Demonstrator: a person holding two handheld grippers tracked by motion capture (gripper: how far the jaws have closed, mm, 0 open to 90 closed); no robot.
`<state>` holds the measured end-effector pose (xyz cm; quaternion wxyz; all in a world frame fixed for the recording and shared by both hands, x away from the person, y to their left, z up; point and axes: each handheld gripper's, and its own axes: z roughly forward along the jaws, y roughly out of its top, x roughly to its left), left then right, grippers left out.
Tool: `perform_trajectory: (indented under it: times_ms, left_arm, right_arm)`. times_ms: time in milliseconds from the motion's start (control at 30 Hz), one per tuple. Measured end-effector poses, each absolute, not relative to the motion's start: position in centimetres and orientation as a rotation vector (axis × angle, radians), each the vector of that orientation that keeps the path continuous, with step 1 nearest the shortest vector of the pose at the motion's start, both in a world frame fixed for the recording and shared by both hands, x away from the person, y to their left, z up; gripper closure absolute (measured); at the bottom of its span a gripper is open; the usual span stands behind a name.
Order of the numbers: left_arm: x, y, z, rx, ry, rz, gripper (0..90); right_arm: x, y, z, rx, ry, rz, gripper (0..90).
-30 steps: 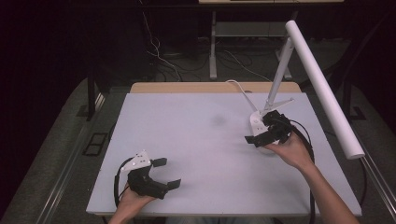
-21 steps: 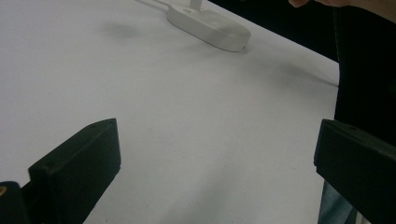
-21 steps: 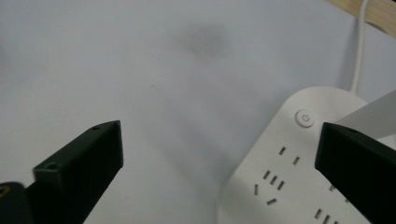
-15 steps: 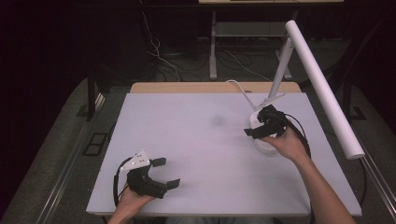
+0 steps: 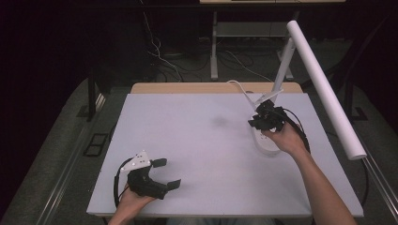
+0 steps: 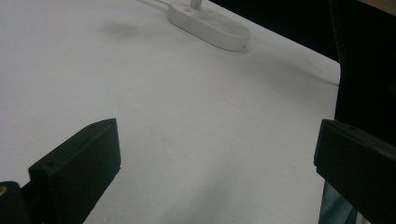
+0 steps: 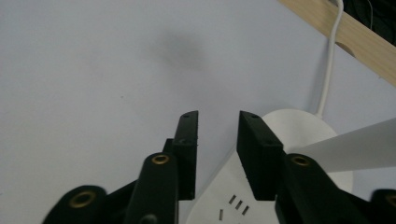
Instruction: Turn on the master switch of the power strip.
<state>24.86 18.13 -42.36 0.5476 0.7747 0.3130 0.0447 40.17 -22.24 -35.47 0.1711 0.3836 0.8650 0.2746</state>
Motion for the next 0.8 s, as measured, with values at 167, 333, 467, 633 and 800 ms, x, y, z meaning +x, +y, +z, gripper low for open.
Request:
perform_trajectory:
  times_ms: [167, 333, 467, 633, 800]
  left_arm:
    - [24.9, 18.2, -42.4, 1.835, 0.744, 0.106, 0.0]
    - [24.9, 18.1, -42.4, 1.837, 0.741, 0.106, 0.0]
    - [24.9, 18.2, -42.4, 1.834, 0.743, 0.107, 0.0]
    - [24.9, 18.2, -42.4, 1.835, 0.744, 0.107, 0.0]
    - [24.9, 18.2, -42.4, 1.836, 0.743, 0.108, 0.0]
  right_arm:
    - [41.0, -22.4, -35.8, 1.125, 2.432, 0.743, 78.2]
    - [41.8, -22.7, -36.1, 1.165, 2.41, 0.725, 84.4]
    - [42.3, -23.0, -36.6, 1.185, 2.411, 0.705, 87.8]
    - [42.8, -22.8, -37.1, 1.191, 2.414, 0.684, 89.2]
    - [43.2, -22.7, -37.6, 1.188, 2.41, 0.667, 89.2]
